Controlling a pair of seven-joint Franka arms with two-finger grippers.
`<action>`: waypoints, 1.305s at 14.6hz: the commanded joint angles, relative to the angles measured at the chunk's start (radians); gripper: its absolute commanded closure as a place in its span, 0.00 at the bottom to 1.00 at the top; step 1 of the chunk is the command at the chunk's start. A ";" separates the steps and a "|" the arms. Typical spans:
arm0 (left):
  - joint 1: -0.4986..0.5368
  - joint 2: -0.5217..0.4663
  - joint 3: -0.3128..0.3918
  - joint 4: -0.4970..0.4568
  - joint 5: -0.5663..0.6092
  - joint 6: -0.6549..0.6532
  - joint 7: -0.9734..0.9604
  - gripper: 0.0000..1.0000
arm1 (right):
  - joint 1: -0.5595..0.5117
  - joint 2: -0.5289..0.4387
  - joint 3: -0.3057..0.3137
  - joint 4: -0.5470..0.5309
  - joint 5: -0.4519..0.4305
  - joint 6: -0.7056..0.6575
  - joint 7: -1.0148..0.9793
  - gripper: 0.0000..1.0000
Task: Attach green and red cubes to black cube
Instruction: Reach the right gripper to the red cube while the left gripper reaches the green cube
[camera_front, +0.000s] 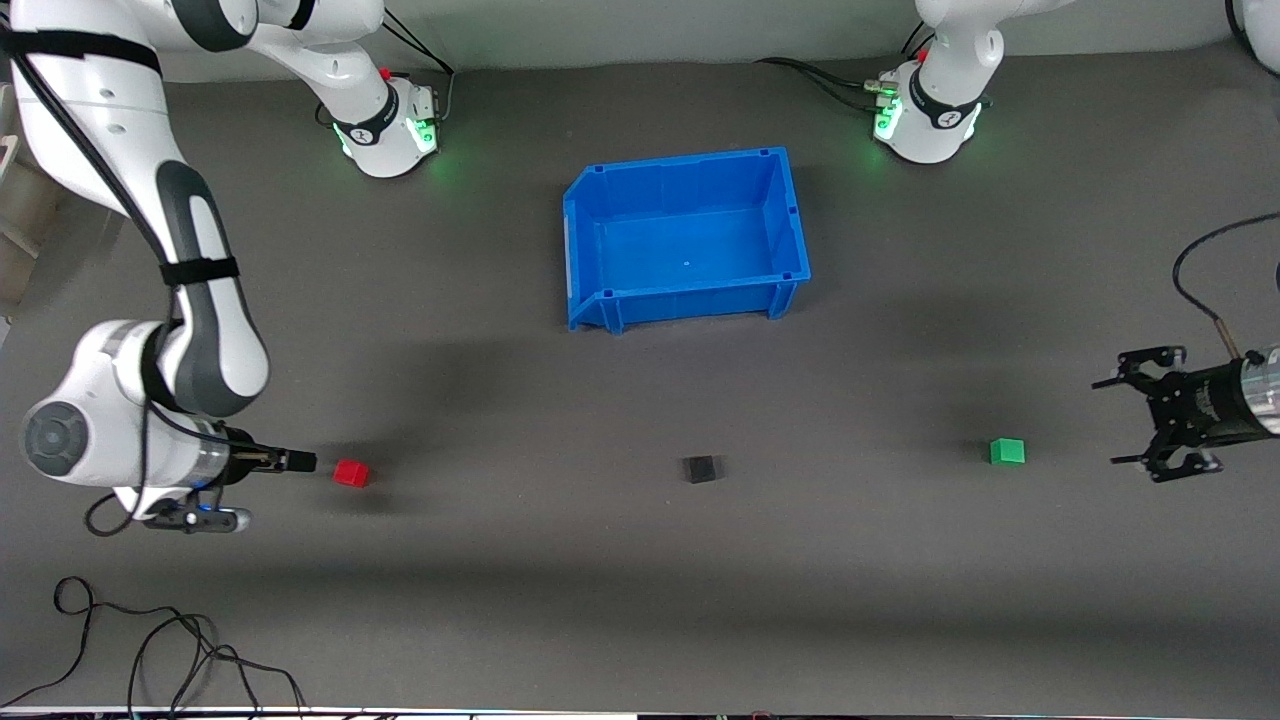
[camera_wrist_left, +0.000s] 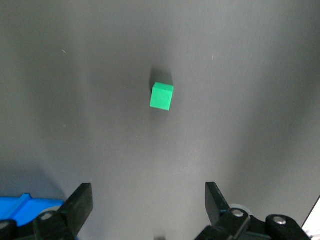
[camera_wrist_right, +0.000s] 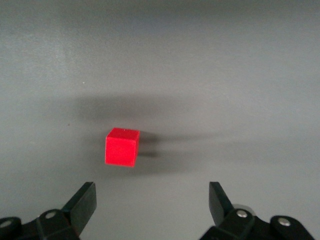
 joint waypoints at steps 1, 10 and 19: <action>0.056 0.060 -0.006 0.016 -0.095 0.011 0.165 0.00 | 0.011 0.037 -0.004 0.018 0.015 0.042 0.037 0.01; 0.068 0.209 -0.008 -0.103 -0.257 0.271 0.419 0.00 | 0.045 0.129 -0.004 0.019 0.015 0.177 0.088 0.01; 0.067 0.249 -0.021 -0.191 -0.348 0.367 0.558 0.00 | 0.048 0.176 -0.006 0.018 0.104 0.218 0.086 0.01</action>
